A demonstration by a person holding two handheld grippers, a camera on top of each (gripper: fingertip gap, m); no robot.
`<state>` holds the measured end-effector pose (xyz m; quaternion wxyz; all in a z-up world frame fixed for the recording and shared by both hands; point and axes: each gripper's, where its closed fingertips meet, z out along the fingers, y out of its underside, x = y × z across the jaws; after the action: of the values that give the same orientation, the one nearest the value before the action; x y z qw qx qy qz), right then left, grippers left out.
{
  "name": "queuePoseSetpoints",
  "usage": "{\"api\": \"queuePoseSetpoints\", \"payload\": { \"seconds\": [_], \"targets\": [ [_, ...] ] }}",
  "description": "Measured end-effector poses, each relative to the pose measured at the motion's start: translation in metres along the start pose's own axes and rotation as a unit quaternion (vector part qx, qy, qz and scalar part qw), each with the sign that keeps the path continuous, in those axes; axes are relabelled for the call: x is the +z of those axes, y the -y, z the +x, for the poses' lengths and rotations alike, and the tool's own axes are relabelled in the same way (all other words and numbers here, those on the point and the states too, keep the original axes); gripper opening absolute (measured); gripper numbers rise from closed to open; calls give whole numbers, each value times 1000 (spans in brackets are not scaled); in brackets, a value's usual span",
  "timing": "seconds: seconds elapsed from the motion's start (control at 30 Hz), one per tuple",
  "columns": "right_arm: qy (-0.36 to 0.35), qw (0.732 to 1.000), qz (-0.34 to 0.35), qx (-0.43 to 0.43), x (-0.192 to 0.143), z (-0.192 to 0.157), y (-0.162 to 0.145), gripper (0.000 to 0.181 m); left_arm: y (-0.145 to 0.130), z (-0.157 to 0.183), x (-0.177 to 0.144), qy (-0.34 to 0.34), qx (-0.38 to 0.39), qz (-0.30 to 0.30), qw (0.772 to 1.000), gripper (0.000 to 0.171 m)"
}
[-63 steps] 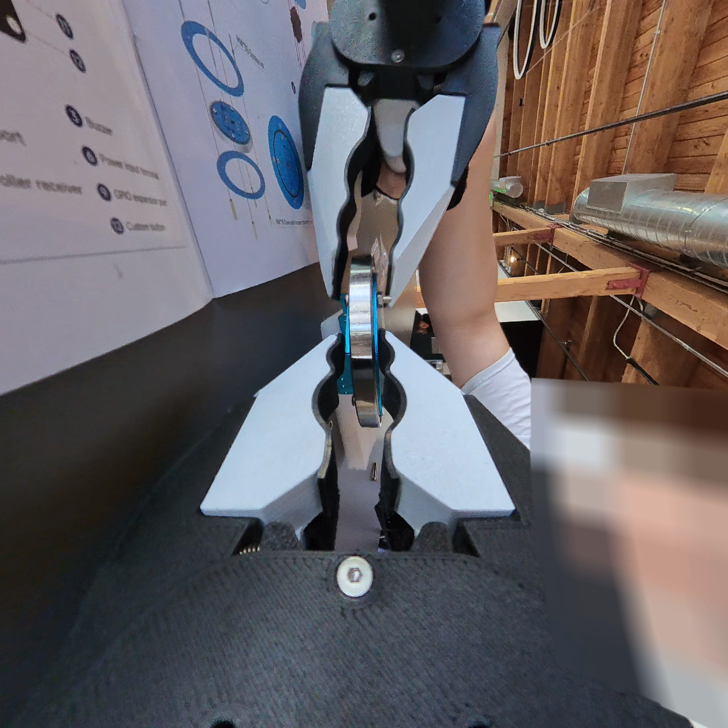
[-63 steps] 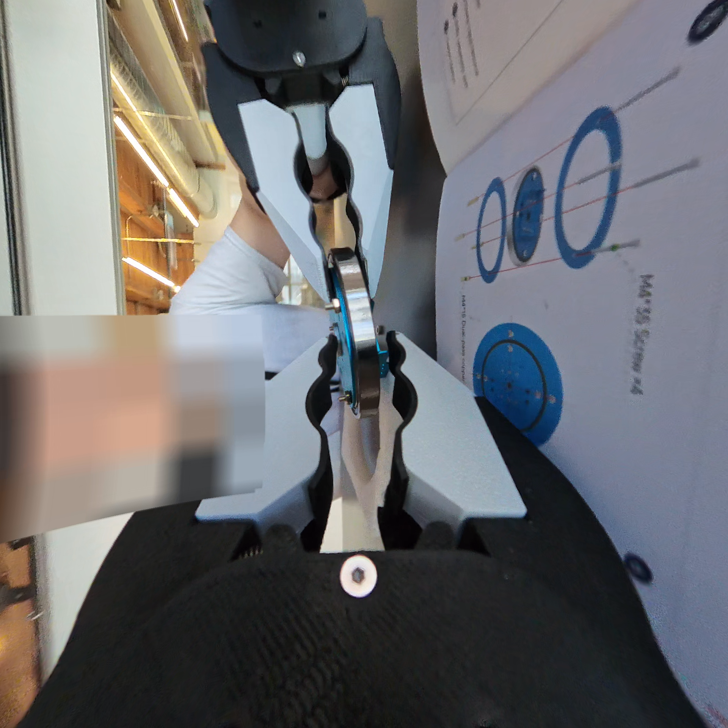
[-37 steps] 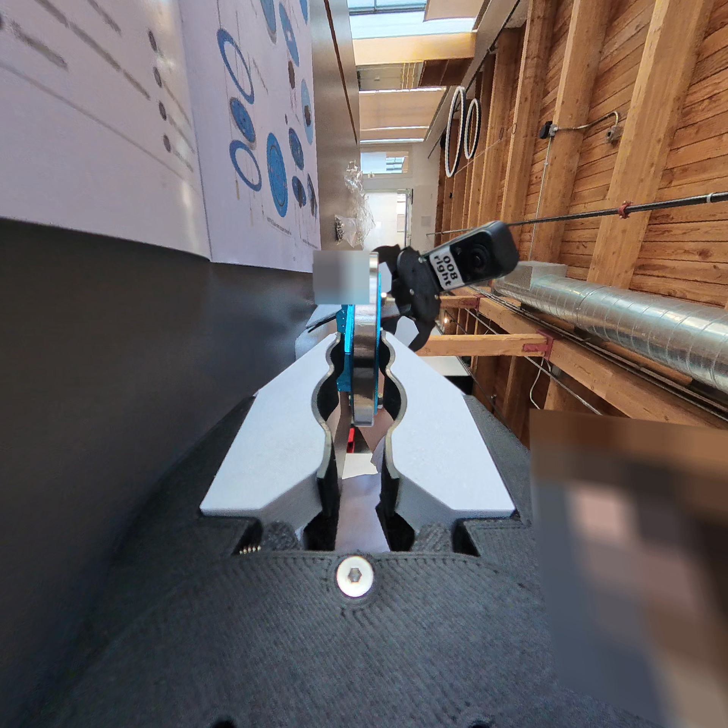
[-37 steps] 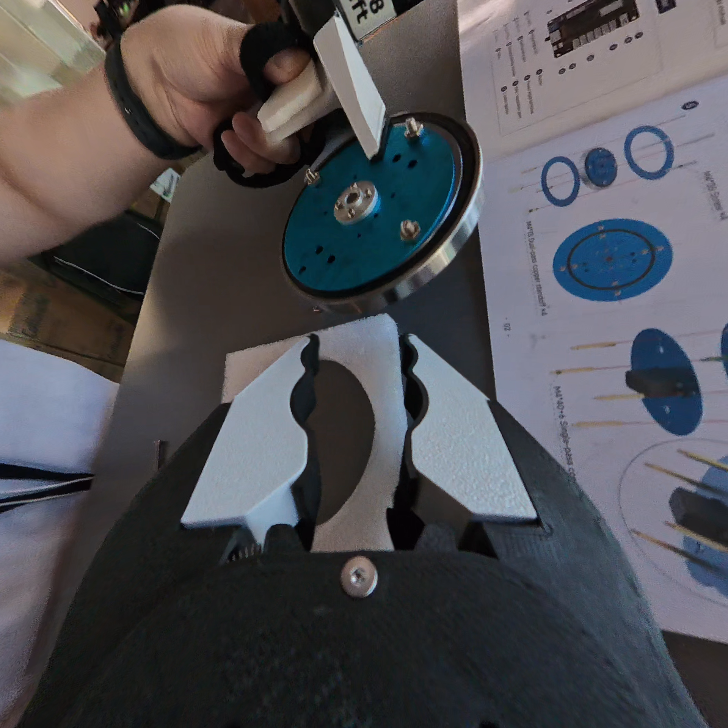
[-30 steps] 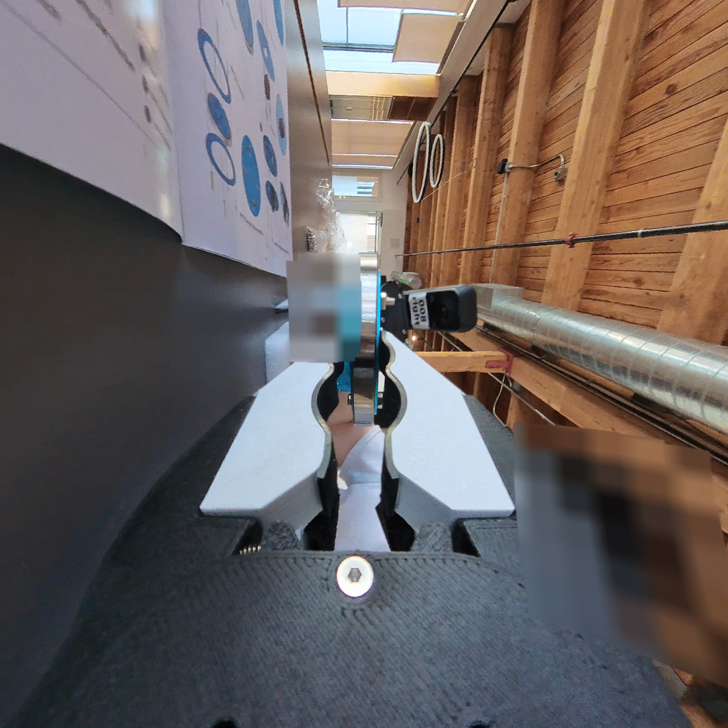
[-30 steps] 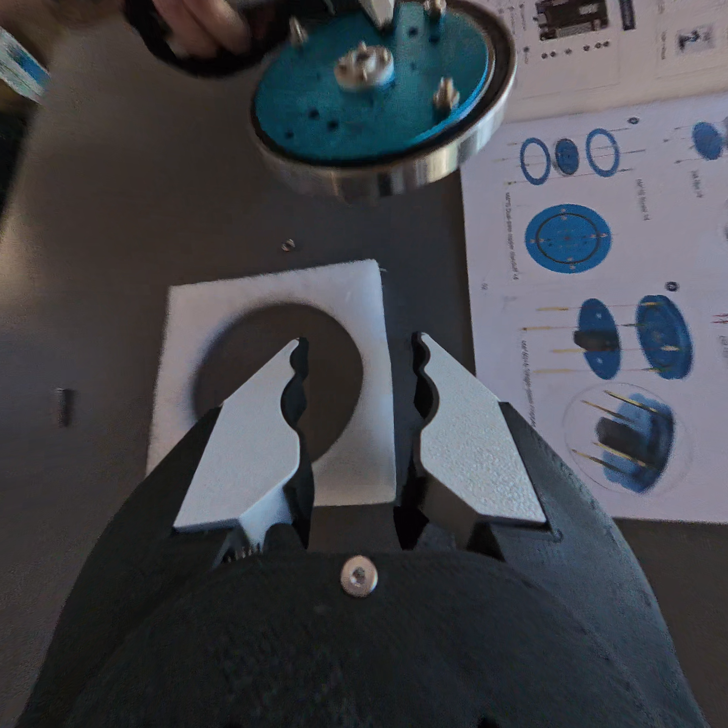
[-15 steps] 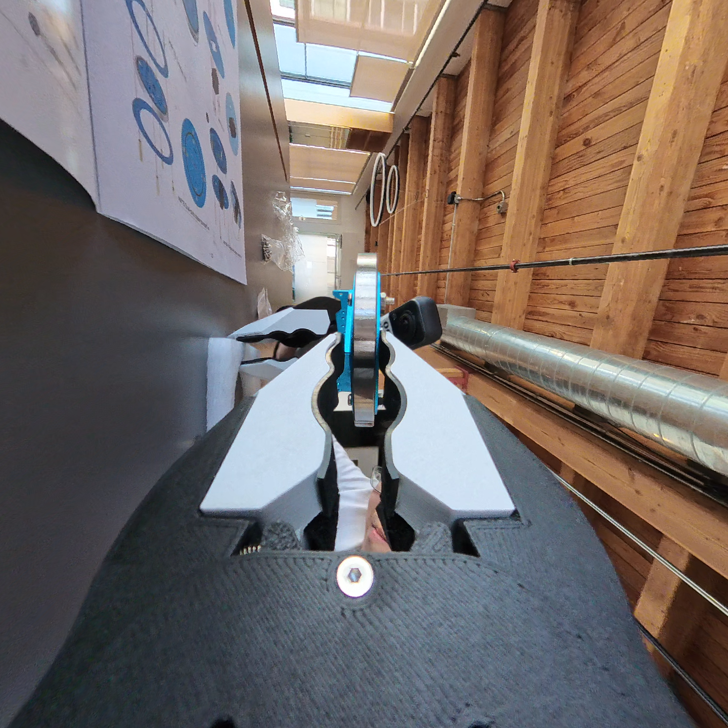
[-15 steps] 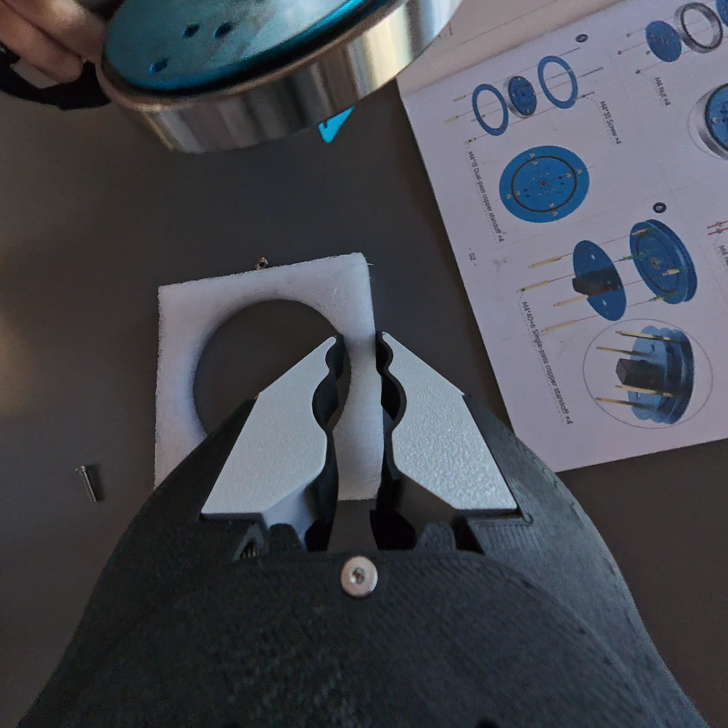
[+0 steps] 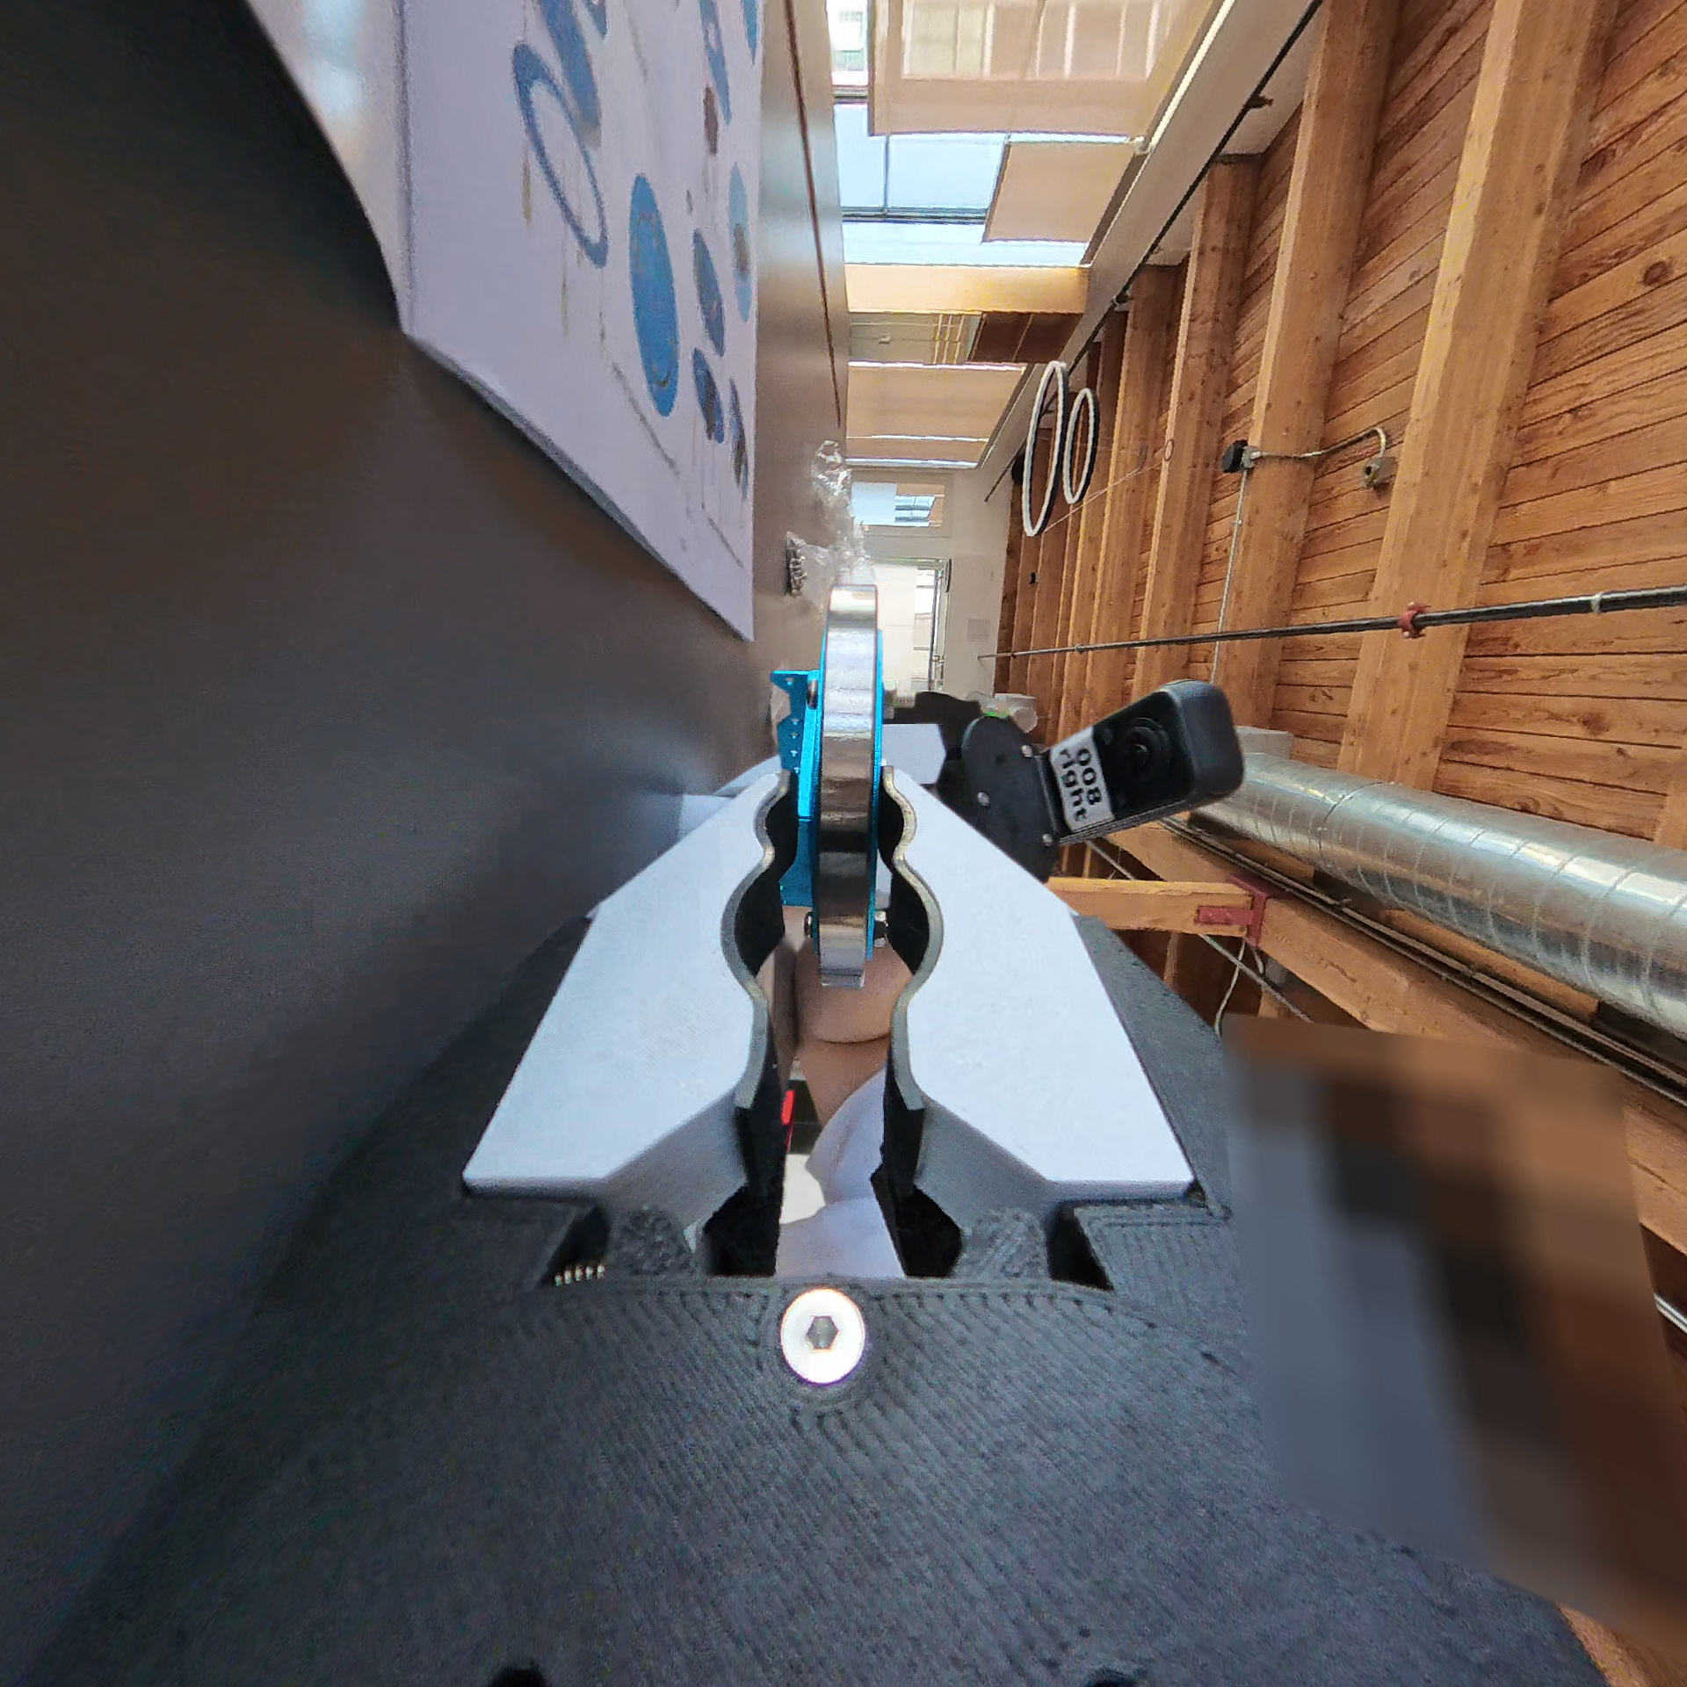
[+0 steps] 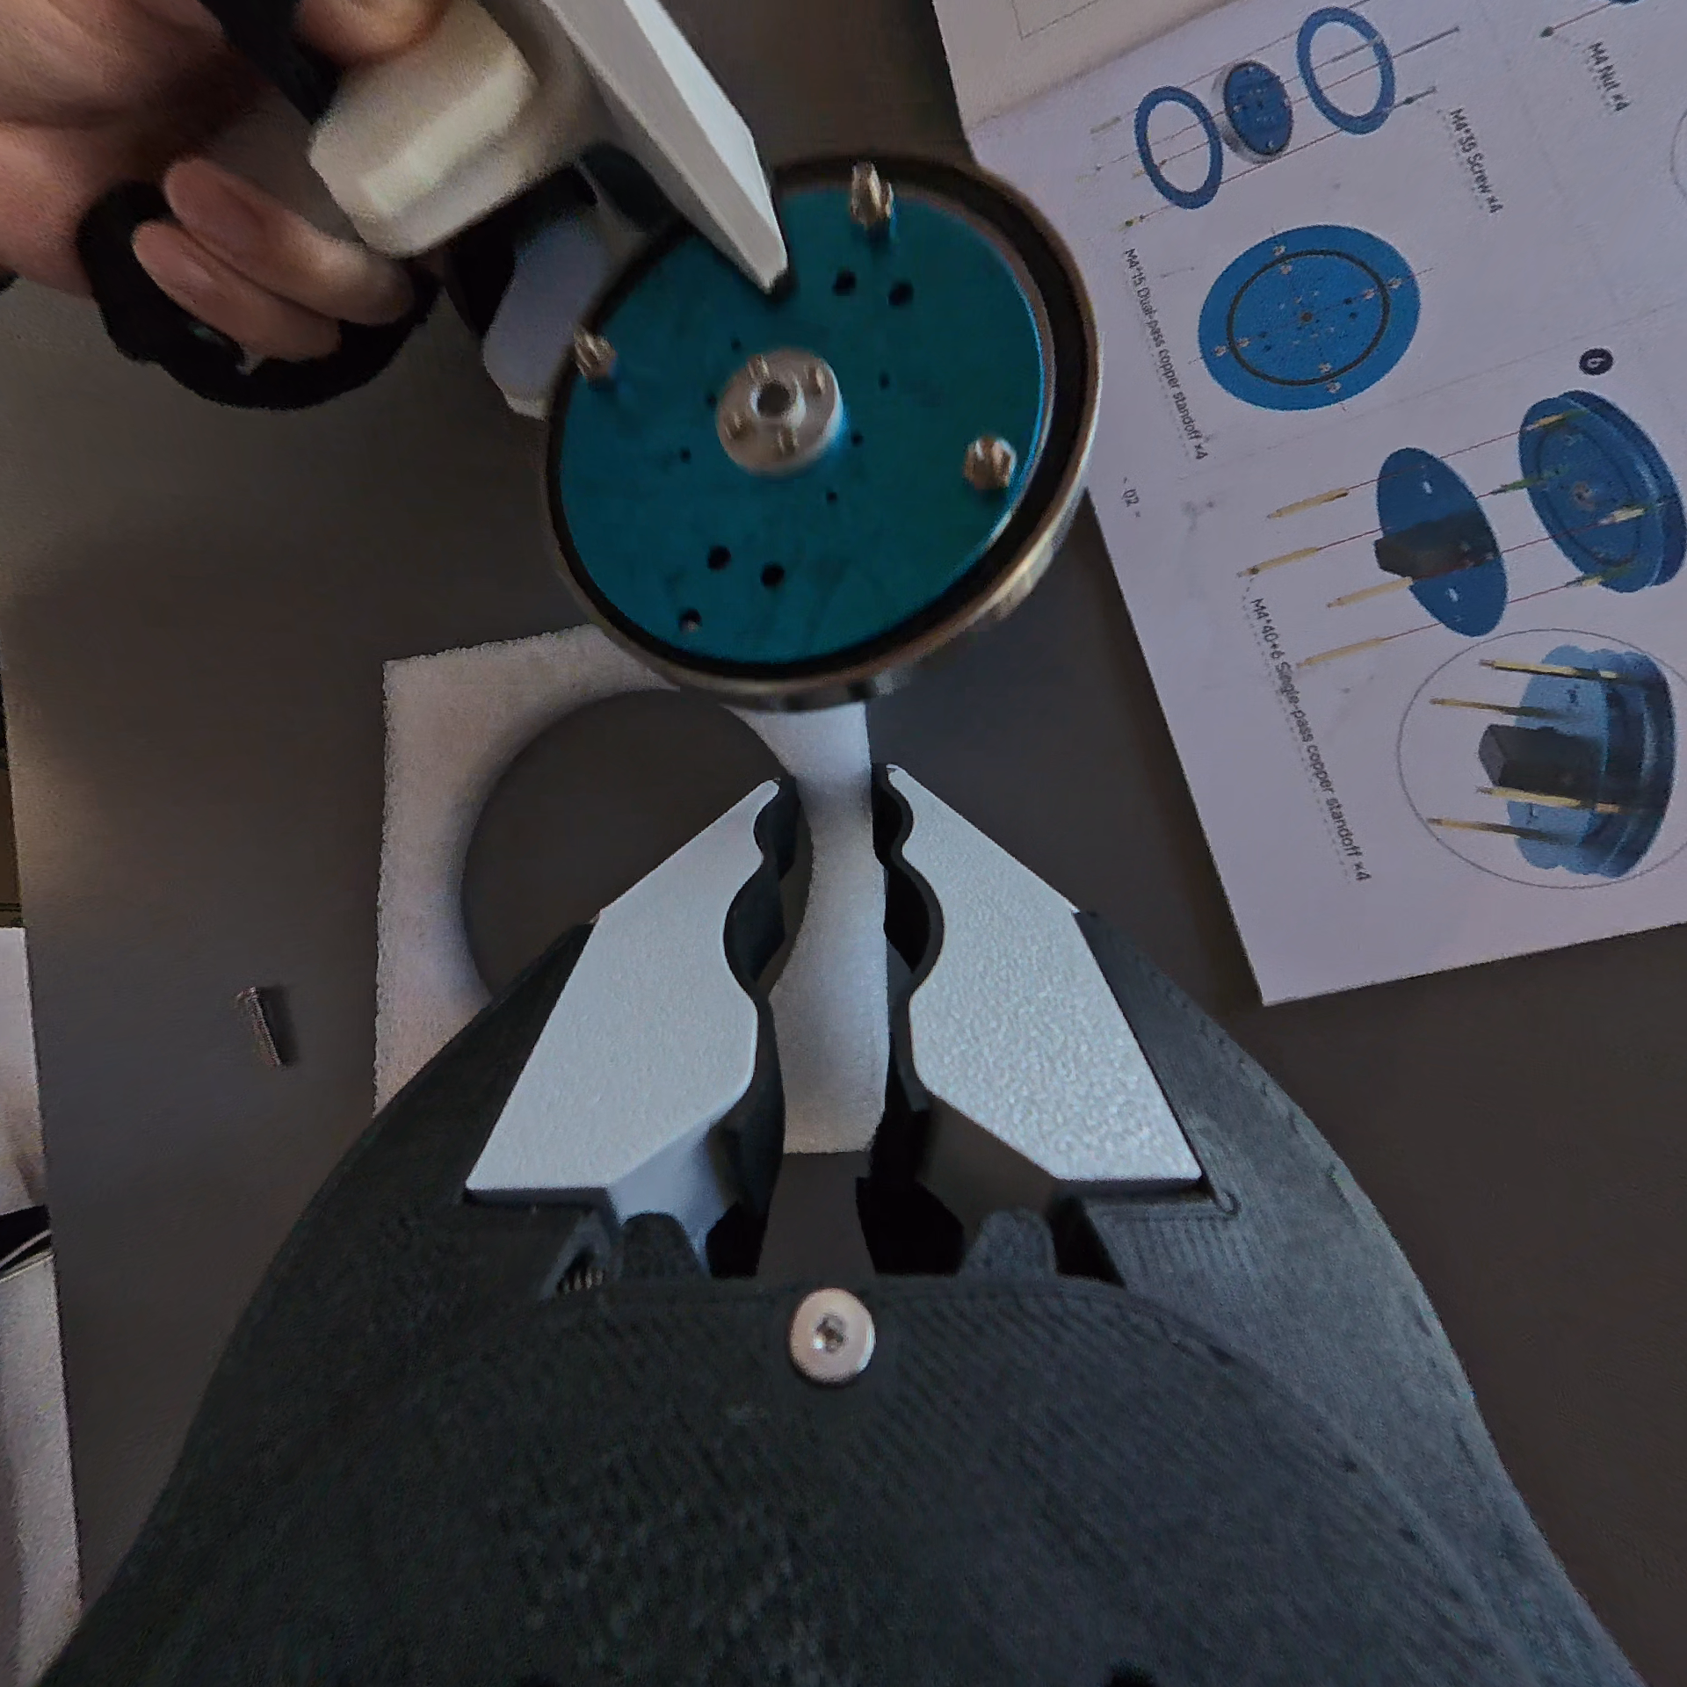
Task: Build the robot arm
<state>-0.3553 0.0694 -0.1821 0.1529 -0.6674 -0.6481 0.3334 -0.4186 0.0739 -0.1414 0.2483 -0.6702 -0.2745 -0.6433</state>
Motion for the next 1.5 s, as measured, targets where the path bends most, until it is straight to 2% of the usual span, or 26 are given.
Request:
{"api": "queuePoseSetpoints", "payload": {
  "seconds": [0.13,0.3,0.47,0.63,1.17,1.3,1.37,1.5],
  "targets": [
    [8,1000,6,-1,-7,-1,-3,34,-4,-4,6,18,27,-6,999,17],
    [1,999,45,-24,-17,7,6,43,1,-12,0,59,65,-3,996,16],
    [-8,992,69,-108,-15,9,14,69,-2,-11,-1,61,63,-12,996,16],
    [-7,980,90,-175,-9,0,18,69,-11,-8,2,55,66,-29,996,16],
    [-15,967,94,-235,-8,-6,17,67,-21,-16,3,68,66,-81,992,16],
    [-14,964,93,-249,-6,-11,18,62,-23,-21,2,98,84,-101,986,18],
    [-18,962,92,-255,-5,-11,19,62,-22,-19,2,104,89,-106,985,28],
    [-13,963,95,-252,-6,-12,19,62,-24,-28,-2,152,112,-130,973,24]
  ]
}}
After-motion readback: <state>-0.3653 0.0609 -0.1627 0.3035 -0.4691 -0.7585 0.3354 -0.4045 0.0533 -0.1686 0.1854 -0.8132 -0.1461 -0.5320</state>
